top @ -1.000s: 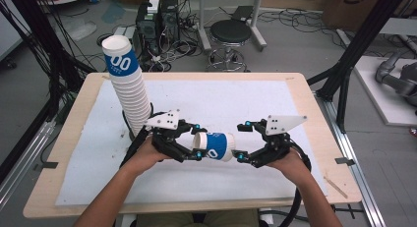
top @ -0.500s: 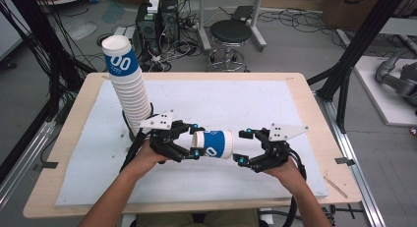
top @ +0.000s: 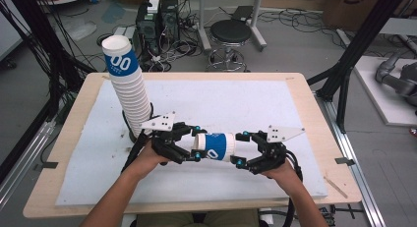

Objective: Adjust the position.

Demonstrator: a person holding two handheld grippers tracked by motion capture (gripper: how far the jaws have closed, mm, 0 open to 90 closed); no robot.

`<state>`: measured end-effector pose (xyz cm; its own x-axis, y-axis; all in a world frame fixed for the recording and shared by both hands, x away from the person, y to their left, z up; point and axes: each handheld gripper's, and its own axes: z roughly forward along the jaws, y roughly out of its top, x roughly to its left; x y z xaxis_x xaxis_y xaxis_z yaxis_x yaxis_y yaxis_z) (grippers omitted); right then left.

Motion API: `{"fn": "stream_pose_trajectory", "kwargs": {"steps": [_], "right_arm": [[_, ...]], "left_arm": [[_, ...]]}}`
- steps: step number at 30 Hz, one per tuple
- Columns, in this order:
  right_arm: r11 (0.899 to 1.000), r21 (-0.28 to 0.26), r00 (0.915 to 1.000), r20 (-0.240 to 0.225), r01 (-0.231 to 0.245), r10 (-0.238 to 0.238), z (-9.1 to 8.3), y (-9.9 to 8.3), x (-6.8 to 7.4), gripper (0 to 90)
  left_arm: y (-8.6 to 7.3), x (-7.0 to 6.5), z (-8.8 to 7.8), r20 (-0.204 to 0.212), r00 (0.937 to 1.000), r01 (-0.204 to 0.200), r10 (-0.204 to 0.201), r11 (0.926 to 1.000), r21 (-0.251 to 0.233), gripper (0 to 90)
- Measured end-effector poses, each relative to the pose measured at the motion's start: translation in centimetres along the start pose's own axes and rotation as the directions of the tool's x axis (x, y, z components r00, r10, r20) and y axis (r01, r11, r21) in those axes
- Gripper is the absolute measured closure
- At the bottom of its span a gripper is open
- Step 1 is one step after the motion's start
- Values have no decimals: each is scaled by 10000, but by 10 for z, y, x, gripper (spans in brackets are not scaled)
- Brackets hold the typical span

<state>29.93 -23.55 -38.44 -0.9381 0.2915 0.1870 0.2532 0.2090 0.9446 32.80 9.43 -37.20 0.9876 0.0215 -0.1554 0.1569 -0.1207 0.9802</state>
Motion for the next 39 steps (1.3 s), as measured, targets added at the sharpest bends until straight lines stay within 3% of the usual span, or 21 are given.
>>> {"fn": "stream_pose_trajectory", "kwargs": {"steps": [12, 24, 29, 34, 36, 39], "right_arm": [[10000, -12, 9951, -990, 61, -62, 14, 1, 2, 167], [9988, -93, 9938, -1001, 475, -482, 11, 2, 3, 254], [9985, 122, 9938, -982, 541, -527, 9, 3, 2, 272], [9976, 358, 9940, -949, 589, -553, 7, 5, 2, 285], [9974, 376, 9936, -974, 608, -568, 7, 5, 2, 286], [9967, 457, 9937, -939, 664, -619, 6, 7, 2, 288]], "left_arm": [[0, -1, 4, 540, 9985, -101, 113, 9997, -231, 305], [-1, -2, 5, 564, 9979, -303, 309, 9995, -107, 314], [-1, -3, 6, 473, 9980, -427, 422, 9991, 81, 314], [-1, -7, 9, -81, 9998, -163, 166, 9989, 437, 299], [1, -10, 11, -470, 9989, -9, 38, 9981, 616, 220], [4, -13, 13, -502, 9985, -188, 228, 9967, 784, 190]]}}
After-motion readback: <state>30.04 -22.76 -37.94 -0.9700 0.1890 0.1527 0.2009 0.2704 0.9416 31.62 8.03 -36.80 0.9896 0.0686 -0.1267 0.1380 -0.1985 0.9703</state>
